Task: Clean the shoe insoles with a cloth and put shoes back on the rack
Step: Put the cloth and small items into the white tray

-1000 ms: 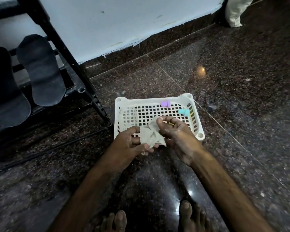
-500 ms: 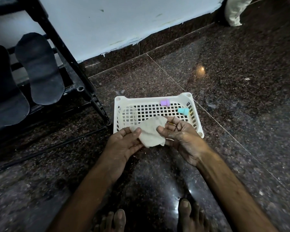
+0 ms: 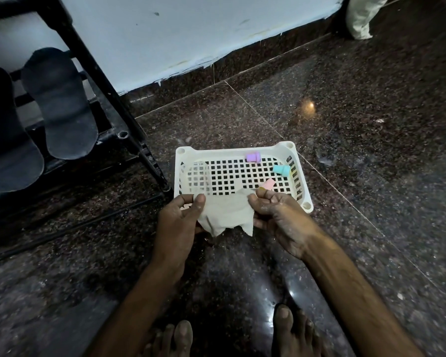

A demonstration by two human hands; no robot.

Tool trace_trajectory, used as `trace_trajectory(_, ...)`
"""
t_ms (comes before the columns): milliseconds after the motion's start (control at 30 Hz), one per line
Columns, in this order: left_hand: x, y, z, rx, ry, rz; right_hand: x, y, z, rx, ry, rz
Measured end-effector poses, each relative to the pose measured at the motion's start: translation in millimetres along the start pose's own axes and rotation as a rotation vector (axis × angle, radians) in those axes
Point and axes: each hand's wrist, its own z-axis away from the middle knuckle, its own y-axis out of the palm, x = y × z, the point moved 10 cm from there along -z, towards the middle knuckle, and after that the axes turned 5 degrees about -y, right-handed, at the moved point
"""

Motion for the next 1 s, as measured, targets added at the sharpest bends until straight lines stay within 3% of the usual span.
trace_trajectory(200,-0.8,-6.4,-2.9,-0.013,0.032,-0.029,2.7,-2.6,0.7,-0.014,0.015,0.096)
trace_trajectory(333,4.4,7.8,-0.8,0.108,-0.071,0.073,5.4,9.1,1.6,0.071,0.036,0.066)
trace_trajectory(400,-5.8,5.6,-0.1,0.099,-0.01,0.104,17.6,10.2,1.1,0.067,-0.05,0.04)
trace_trajectory(500,-22.3,2.4,1.5,0.083,0.13,0.126,52.1,13.0,8.5,0.114,-0.328,0.026)
trace_trajectory(633,-14.9,3.5,1.6,0.078,0.131,0.087,62.4,20.5,15.6,0.196,-0.503,0.23)
trace_trajectory(767,-9.0,6.9,0.3,0.116,0.134,-0.002,48.8,12.0,6.4,0.118,-0.462,0.28)
trace_trajectory(900,-11.1,7.7,1.3,0.13,0.158,-0.038,29.8,2.4,-1.8,0.036,-0.286,0.115)
trace_trajectory(1000,-11.8,10.4,2.4,0.162,0.128,-0.001,15.9,10.4,-1.6,0.072,-0.155,-0.025)
